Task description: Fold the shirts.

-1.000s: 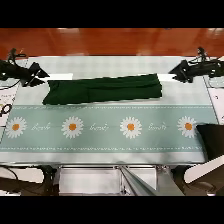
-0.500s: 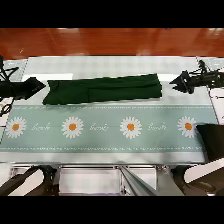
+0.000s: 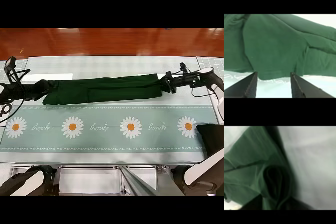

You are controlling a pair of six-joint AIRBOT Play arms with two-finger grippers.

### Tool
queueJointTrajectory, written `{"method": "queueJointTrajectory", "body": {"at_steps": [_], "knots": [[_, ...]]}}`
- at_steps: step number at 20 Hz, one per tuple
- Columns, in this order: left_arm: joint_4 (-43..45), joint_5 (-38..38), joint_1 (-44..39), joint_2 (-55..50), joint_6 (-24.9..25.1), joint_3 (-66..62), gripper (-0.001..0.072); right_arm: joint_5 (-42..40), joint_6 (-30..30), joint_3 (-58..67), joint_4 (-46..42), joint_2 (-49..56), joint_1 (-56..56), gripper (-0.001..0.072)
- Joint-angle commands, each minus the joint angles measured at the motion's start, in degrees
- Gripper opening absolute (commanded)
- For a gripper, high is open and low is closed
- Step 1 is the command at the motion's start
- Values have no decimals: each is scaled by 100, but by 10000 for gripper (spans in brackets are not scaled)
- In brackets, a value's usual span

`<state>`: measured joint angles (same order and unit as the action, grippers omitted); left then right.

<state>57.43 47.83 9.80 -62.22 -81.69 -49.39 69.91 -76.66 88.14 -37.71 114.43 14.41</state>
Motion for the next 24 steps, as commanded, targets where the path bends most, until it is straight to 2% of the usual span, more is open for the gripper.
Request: {"method": "queueJointTrajectory", "body": {"at_steps": [1,2,3,5,7,12,16,20,24], "knots": [[-96,-157,-210,4,0,-4,479,-2,-15,420,26,109,-361,26],[-203,-177,-289,4,9,-22,215,138,76,562,11,42,-398,19],[-323,-223,-400,0,136,-61,36,341,83,680,-94,-98,-398,19],[-566,-299,-807,-142,348,-264,19,560,87,638,-542,-649,-389,19],[-560,-284,-1419,-546,282,-662,18,533,85,317,-1202,-1506,-424,19],[-407,-162,-3132,-2205,-221,-2162,18,584,109,-1202,-1672,-3888,-422,19],[-42,629,-4295,-3545,-717,-3412,18,748,-17,-2159,-1670,-5613,-422,19],[-72,997,-5233,-4437,-929,-4057,18,975,-225,-2321,-1541,-6494,-424,19],[-389,907,-5816,-4669,-922,-4186,19,1106,-310,-2321,-1342,-6636,-424,19]]}}
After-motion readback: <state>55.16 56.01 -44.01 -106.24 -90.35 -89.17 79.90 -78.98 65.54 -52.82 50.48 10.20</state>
